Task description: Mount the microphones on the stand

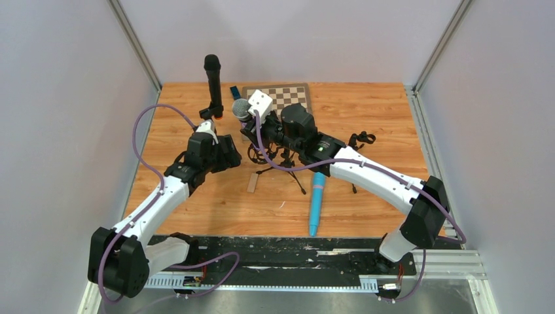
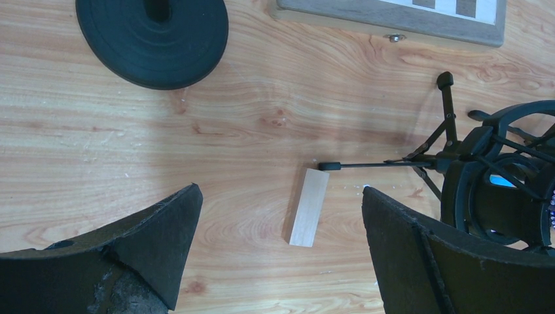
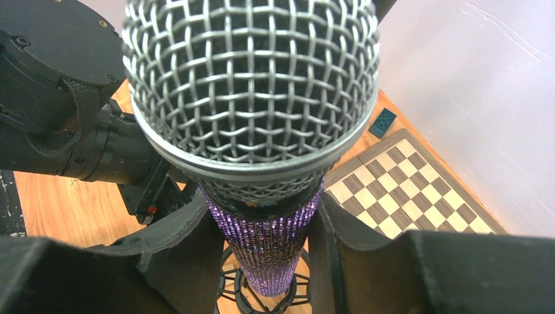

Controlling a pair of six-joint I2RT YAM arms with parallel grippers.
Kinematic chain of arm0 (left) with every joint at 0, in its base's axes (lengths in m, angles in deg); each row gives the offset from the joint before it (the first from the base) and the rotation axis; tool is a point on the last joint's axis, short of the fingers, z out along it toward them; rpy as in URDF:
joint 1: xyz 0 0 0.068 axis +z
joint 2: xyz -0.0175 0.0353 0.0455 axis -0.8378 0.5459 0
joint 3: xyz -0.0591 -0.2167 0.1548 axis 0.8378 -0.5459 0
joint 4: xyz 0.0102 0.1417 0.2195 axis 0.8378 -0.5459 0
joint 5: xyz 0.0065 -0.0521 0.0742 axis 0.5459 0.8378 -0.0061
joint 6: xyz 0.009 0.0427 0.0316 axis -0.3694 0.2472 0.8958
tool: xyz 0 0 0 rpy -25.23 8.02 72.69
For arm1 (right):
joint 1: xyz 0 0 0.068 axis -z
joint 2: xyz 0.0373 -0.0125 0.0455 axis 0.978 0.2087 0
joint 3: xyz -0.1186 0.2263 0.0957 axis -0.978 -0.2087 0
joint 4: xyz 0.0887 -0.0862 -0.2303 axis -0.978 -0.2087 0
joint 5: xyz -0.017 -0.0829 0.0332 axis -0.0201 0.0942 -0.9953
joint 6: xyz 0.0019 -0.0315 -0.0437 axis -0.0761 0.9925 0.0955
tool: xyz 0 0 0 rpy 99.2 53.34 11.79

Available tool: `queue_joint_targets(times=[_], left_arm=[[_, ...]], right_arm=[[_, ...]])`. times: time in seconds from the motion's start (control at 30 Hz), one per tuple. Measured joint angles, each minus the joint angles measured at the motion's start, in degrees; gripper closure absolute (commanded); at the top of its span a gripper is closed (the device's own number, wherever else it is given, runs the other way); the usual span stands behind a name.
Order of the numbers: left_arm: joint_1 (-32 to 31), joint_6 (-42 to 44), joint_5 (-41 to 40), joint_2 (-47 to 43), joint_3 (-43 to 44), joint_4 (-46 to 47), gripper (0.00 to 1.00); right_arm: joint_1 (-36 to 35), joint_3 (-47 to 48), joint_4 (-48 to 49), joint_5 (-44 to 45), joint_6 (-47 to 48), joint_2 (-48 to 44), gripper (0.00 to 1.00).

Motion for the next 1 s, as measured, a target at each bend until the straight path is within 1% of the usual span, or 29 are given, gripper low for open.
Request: queue_joint_targets(times=[0.7, 1.0], left_arm=[[0.0, 0.0, 0.0, 0.3, 0.0, 0.0, 0.00], [0.0, 0.0, 0.0, 0.3, 0.0, 0.0, 0.00]], right_arm=[[-0.2, -4.7, 1.9, 0.0, -0.2, -3.3, 1.00], [-0.3, -5.6, 1.1, 0.8, -0.9, -4.9, 1.00]])
